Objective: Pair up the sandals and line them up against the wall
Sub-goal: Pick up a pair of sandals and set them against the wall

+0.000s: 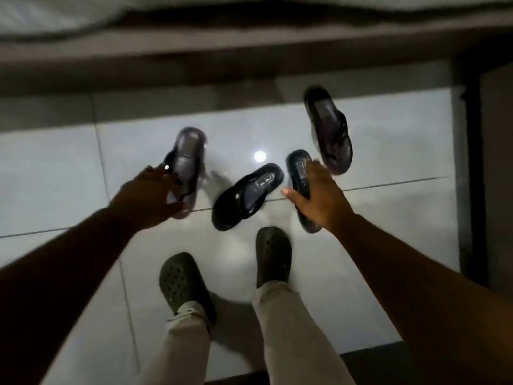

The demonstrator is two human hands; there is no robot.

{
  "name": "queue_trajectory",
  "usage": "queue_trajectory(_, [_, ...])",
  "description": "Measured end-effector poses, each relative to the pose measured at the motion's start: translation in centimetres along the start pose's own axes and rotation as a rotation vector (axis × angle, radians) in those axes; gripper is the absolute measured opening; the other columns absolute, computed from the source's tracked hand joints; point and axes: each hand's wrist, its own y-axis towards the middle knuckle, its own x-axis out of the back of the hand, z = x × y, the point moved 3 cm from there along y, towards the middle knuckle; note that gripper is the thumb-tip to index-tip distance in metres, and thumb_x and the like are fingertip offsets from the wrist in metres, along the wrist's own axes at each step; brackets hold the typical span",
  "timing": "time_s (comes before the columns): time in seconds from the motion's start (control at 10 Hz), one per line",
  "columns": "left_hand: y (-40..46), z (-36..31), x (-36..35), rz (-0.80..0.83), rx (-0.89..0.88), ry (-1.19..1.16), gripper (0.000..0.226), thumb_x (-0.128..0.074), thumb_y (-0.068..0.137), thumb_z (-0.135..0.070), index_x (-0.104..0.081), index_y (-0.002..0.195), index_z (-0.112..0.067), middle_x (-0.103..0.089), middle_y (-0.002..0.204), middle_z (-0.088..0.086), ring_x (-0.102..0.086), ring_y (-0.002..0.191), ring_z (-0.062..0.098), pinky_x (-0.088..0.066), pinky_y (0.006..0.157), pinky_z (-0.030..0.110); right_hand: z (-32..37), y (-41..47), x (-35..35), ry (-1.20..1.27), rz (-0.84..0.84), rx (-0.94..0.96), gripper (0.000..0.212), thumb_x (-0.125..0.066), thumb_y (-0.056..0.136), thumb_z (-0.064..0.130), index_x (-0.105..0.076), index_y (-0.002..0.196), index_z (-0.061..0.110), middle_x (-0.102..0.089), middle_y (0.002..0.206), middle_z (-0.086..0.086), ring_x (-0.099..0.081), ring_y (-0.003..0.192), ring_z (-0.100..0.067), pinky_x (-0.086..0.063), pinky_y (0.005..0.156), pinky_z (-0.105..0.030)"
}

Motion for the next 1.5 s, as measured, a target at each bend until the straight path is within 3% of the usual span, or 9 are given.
queue_trajectory(0.2, [12.3,6.3,-10.6,0.148,-0.125,0.171,0.081,-0.060,0.079,-0.055,-0.030,0.148,-0.025,-0.026,0.159,0.008,-0.015,0.148,0.033,-0.024,0.118,0.052,-9.4,15.6,-2.1,-0.134,-0.210,-0.257,0.079,-0.050,0.093,0.047,-0.014,0.153,0.013,-0.015,0.158,-0.027,-0.019,0.145,-0.045,-0.018,0.118,-0.054])
queue_trajectory(0.4, [16.6,7.6,-15.1,-0.006,-0.108,0.163,0.080,-0.059,0.085,-0.043,-0.019,0.152,-0.022,-0.019,0.162,0.010,-0.006,0.149,0.035,-0.023,0.117,0.057,-12.9,24.5,-2.6,-0.136,-0.165,-0.308,0.066,-0.042,0.100,0.037,-0.011,0.154,0.018,-0.007,0.159,-0.029,-0.025,0.140,-0.050,-0.024,0.117,-0.046])
queue_trajectory(0.6, [18.2,10.6,-12.8,-0.044,-0.146,-0.062,0.077,-0.059,0.087,-0.024,-0.017,0.151,-0.021,-0.016,0.162,0.013,-0.012,0.149,0.038,-0.013,0.119,0.061,-3.6,27.5,-6.3,-0.214,-0.137,-0.031,0.058,-0.039,0.100,0.039,-0.028,0.149,0.011,-0.018,0.159,-0.024,-0.025,0.144,-0.040,-0.026,0.117,-0.042])
queue_trajectory(0.8, [19.5,12.9,-11.5,0.050,-0.078,0.180,0.091,-0.059,0.087,-0.038,-0.001,0.152,-0.012,-0.006,0.162,0.019,-0.006,0.148,0.043,-0.009,0.121,0.053,6.6,27.0,-11.8,-0.198,0.019,0.054,0.050,-0.040,0.100,0.034,-0.039,0.138,0.001,-0.018,0.154,-0.035,-0.025,0.142,-0.045,-0.024,0.115,-0.037])
queue_trajectory(1.0, [18.4,17.0,-11.8,0.062,-0.019,0.108,0.094,-0.062,0.086,-0.038,0.000,0.153,-0.016,-0.003,0.163,0.015,0.001,0.149,0.040,-0.011,0.122,0.053,13.7,22.2,-18.4,0.041,0.115,0.050,0.057,-0.049,0.096,0.023,-0.028,0.143,-0.004,-0.012,0.154,-0.034,-0.030,0.139,-0.045,-0.028,0.116,-0.037])
queue_trajectory(1.1, [17.4,18.8,-11.9,0.069,-0.005,0.098,0.094,-0.063,0.086,-0.038,0.000,0.153,-0.016,-0.003,0.163,0.015,0.001,0.150,0.039,-0.011,0.122,0.053,16.3,20.6,-21.0,0.227,0.121,0.005,0.060,-0.044,0.098,0.017,-0.019,0.149,-0.001,-0.015,0.157,-0.025,-0.028,0.141,-0.036,-0.030,0.111,-0.018])
queue_trajectory(1.2, [15.4,21.0,-11.8,0.074,0.068,-0.006,0.096,-0.068,0.083,-0.035,-0.003,0.153,-0.020,-0.003,0.164,0.013,0.000,0.150,0.038,-0.012,0.123,0.052,20.0,18.0,-24.5,0.269,0.116,-0.052,0.063,-0.037,0.103,0.024,0.000,0.154,0.017,-0.031,0.154,-0.013,-0.047,0.125,-0.028,-0.046,0.083,-0.013])
queue_trajectory(1.4, [13.4,22.9,-12.3,0.040,0.060,-0.037,0.095,-0.069,0.082,-0.034,-0.008,0.153,-0.018,-0.007,0.163,0.014,-0.005,0.149,0.040,-0.018,0.121,0.053,24.8,15.2,-30.6,0.509,0.252,-0.024,0.071,-0.040,0.100,0.027,0.006,0.154,0.017,-0.019,0.159,-0.011,-0.033,0.140,-0.034,-0.032,0.116,-0.040])
queue_trajectory(1.5, [13.3,23.0,-12.2,0.035,0.070,-0.052,0.094,-0.069,0.083,-0.032,-0.009,0.153,-0.016,-0.009,0.163,0.015,-0.007,0.149,0.041,-0.020,0.120,0.054,25.5,14.7,-31.3,0.459,0.249,-0.029,0.074,-0.042,0.099,0.026,0.008,0.153,0.012,-0.017,0.160,-0.013,-0.028,0.143,-0.036,-0.028,0.117,-0.044])
